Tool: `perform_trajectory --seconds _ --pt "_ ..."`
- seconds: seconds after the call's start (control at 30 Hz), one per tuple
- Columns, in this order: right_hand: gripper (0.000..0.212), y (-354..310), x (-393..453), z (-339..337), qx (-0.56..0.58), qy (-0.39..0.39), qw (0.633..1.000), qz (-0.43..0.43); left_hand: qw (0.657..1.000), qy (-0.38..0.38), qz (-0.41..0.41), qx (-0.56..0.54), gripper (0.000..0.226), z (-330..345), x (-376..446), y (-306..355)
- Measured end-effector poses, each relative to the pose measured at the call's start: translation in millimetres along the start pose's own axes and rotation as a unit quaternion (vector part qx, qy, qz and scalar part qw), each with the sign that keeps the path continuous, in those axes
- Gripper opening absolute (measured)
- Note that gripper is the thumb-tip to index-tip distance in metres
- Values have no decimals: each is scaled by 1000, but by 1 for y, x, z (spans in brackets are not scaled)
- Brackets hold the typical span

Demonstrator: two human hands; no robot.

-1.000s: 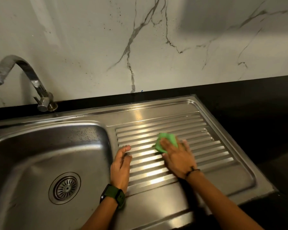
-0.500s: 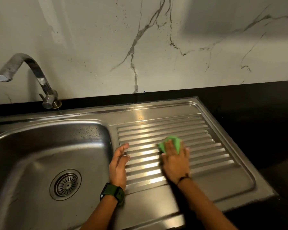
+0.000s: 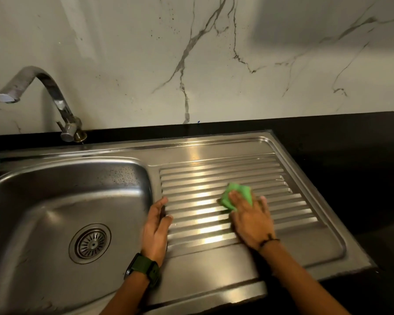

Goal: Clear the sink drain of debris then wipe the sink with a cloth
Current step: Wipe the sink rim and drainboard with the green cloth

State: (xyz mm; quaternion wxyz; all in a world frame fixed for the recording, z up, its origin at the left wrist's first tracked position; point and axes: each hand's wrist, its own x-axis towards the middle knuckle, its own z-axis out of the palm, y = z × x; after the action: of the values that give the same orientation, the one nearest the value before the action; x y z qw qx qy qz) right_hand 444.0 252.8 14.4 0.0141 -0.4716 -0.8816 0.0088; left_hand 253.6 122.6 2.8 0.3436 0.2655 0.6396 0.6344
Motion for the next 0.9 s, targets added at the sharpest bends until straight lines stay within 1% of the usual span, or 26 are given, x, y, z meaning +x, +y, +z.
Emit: perform_trajectory --seconds 0.03,0.07,0.1,0.17,0.23,0.3,0.4,0.47,0.5,0.57,0.63,0.7,0.73,0.8,0.9 --pt "49 30 2 1 19 -36 998 42 1000 1 5 11 41 1 -1 1" --pt "50 55 4 2 31 -53 995 74 1000 4 10 18 40 2 -2 3" --pt "51 74 5 3 34 -55 993 99 1000 4 12 19 38 4 -3 4" --pt "51 90 8 4 41 -47 990 124 1000 1 4 5 36 10 -6 5" --pt "50 89 10 8 59 -30 986 153 1000 -9 6 -2 35 17 -12 4" --pt "50 84 13 13 79 -15 979 186 1000 -12 8 8 40 19 -16 1" --pt "51 76 17 10 116 -2 963 244 1000 -18 8 15 36 16 -19 -1" --pt "51 58 17 6 143 -2 951 274 1000 -15 8 6 35 14 -20 -2" --pt "51 43 15 5 152 -4 951 270 1000 -8 7 -4 36 14 -21 -3" --pt "51 -5 5 9 149 -10 965 214 1000 9 1 -18 39 15 -21 -4" --pt "51 -66 -8 15 143 -24 984 99 999 15 -8 -31 39 15 -21 -4" --pt "53 -121 -19 20 141 -40 989 -23 999 14 -10 -51 40 14 -23 -5" --pt "55 -138 -23 20 127 -47 989 -59 998 19 -11 -58 40 13 -25 -5" --pt "57 -145 -26 19 90 -45 991 -93 997 31 -17 -64 39 11 -27 -7" --pt "54 -110 -31 20 70 -35 991 -112 999 9 -5 -31 37 12 -30 -7"
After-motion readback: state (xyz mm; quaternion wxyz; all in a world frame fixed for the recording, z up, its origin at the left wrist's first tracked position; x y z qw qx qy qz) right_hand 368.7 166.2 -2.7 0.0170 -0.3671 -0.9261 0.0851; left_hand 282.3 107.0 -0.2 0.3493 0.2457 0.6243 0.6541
